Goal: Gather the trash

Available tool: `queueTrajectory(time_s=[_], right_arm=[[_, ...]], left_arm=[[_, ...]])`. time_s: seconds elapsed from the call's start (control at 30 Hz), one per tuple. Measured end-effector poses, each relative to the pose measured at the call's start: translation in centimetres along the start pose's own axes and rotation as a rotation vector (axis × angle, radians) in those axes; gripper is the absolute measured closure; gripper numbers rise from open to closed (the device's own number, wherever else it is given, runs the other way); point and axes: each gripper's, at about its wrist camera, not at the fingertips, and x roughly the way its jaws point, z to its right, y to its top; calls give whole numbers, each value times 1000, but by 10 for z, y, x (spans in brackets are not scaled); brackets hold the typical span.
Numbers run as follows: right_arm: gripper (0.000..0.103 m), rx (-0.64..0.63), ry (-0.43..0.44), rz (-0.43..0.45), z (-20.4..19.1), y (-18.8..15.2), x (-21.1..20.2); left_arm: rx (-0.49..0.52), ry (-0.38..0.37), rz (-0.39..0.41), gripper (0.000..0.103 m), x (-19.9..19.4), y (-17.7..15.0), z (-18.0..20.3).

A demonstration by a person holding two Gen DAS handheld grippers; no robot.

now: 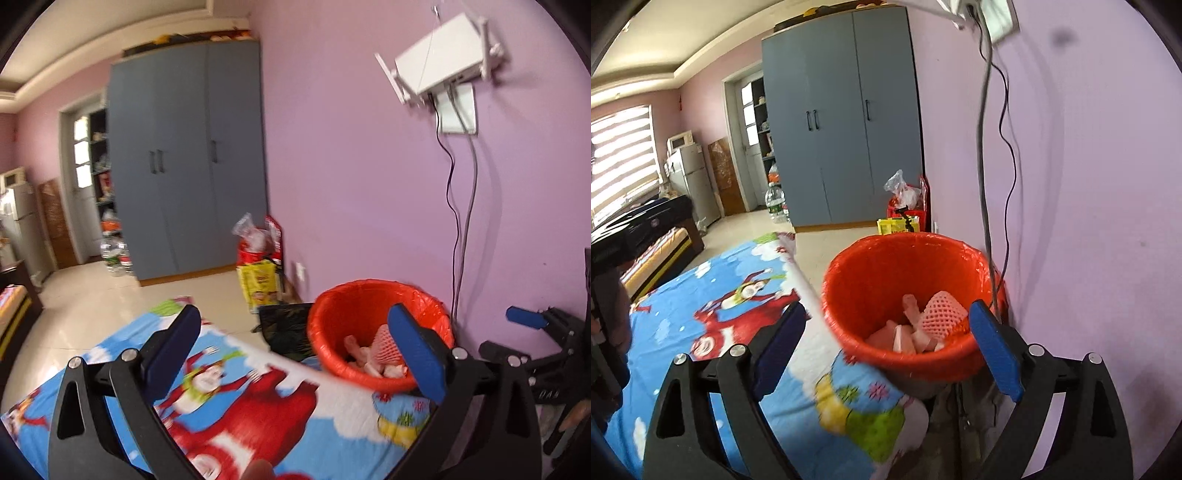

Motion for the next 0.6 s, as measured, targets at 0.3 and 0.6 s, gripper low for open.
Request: queueTrajectory(time_s=[0.3,0.6], right_arm=[[18,-57,-22,14,-32,20,-63],[18,-82,-15,-7,-46,24,-100]], left_arm=[[-55,84,21,5,-94,-10,-10],[-85,119,-52,5,-120,-29,-14]])
